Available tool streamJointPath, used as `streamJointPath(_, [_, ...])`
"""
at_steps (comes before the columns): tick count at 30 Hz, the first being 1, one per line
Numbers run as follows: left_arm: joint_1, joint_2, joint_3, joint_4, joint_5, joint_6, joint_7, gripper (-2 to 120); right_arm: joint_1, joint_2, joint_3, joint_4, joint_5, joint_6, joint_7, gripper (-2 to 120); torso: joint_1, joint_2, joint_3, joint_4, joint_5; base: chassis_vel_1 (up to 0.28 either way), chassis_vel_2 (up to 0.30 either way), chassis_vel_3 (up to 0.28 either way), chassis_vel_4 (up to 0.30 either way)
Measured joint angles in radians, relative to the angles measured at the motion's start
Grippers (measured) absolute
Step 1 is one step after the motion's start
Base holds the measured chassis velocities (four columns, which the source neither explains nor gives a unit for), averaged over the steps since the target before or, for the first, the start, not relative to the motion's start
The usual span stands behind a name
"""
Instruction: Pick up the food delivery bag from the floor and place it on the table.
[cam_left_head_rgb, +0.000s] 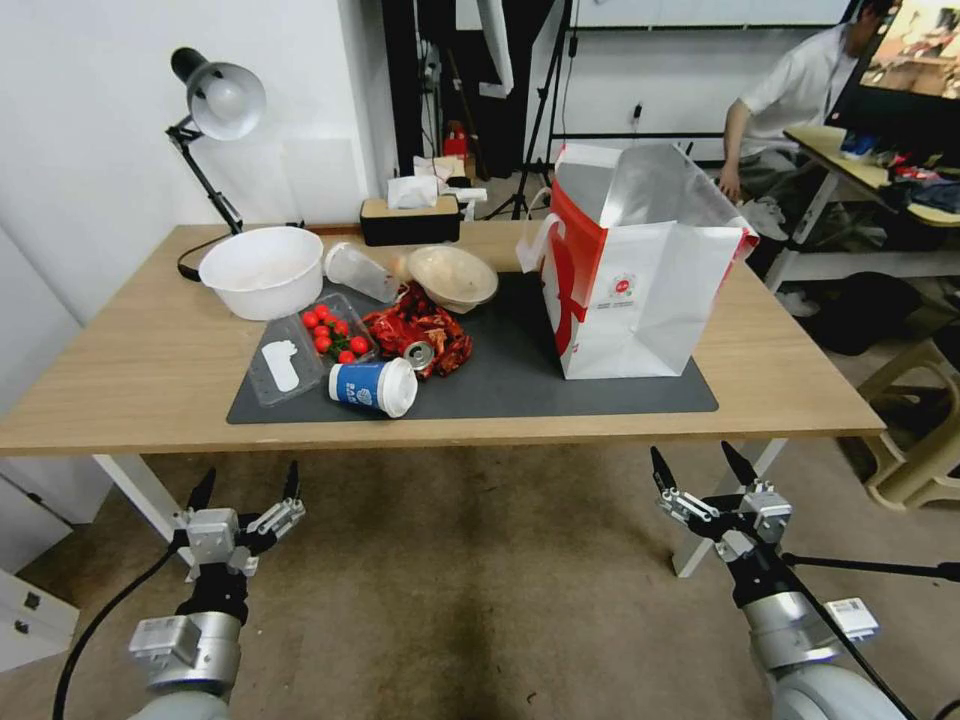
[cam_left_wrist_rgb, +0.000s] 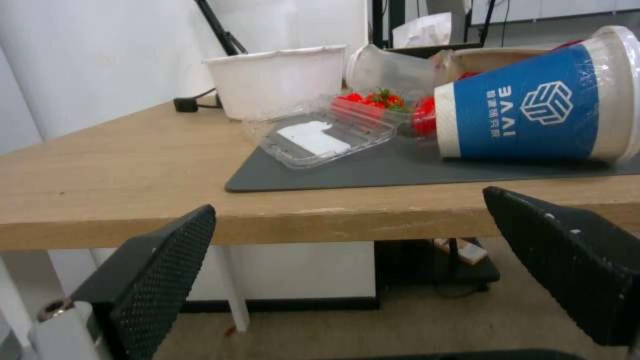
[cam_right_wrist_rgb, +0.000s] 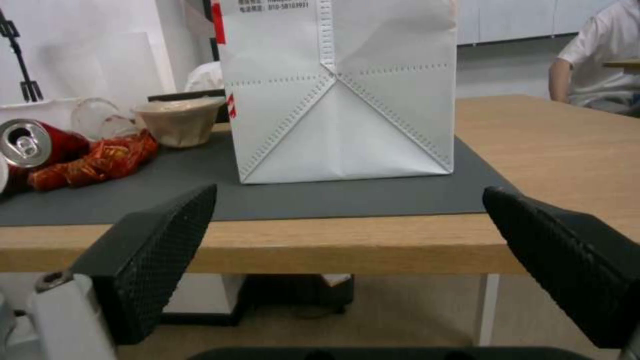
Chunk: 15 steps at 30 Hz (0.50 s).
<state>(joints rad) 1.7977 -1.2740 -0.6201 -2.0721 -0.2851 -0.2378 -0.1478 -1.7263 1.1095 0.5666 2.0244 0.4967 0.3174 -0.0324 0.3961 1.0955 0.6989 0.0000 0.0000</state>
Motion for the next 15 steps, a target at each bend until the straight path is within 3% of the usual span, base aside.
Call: streamJointPath(15, [-0.003, -0.006, -0.007, 0.024, 0.015, -0.036, 0.002, 100, 0.025, -0.005, -0.009, -0.011, 0.013, 0.0, -0.016, 100, 0.0, 0.0, 0.0, 0.0, 0.0, 0.0, 0.0, 0.0, 0.0])
